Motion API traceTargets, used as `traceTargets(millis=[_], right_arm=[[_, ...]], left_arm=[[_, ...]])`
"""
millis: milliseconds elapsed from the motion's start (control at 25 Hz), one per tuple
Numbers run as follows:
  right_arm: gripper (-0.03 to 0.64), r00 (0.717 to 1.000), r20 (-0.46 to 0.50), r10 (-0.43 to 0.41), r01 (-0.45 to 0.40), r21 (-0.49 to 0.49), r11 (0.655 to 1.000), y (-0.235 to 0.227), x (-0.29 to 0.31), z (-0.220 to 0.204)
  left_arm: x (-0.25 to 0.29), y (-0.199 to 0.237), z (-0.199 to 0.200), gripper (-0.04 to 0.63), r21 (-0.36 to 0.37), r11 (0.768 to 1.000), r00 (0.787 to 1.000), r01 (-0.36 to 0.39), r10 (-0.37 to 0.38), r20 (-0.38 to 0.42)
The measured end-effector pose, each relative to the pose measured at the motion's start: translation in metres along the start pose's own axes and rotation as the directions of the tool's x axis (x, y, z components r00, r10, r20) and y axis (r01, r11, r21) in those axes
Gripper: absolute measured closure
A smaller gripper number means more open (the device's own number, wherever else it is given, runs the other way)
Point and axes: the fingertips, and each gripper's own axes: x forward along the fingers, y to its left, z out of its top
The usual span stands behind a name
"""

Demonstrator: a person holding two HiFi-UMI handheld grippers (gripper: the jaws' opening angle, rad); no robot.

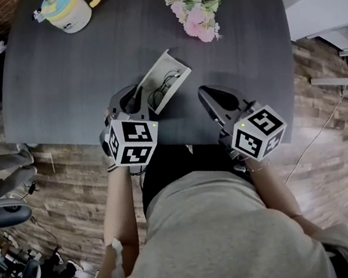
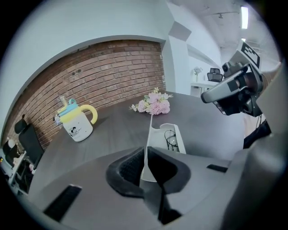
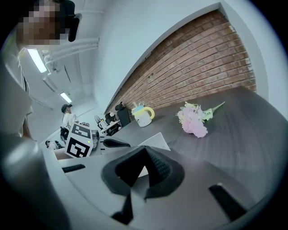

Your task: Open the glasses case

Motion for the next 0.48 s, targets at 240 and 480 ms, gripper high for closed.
traceTargets(millis=[240, 480], right_arm=[[0.612, 1.0, 0.004, -0.004, 0.004, -0.006, 1.0, 0.003, -0.002, 0.004], [0.612, 1.0, 0.015, -0.002, 0.002, -0.017, 1.0, 0.002, -0.003, 0.005]], left_arm=[[0.006, 0.014, -0.002, 0.558, -0.04, 0.999, 1.0, -0.026, 0.026, -0.004], [0.01, 0.021, -0.003, 0.56, -0.045, 0.998, 0.999, -0.041, 0.041, -0.005]])
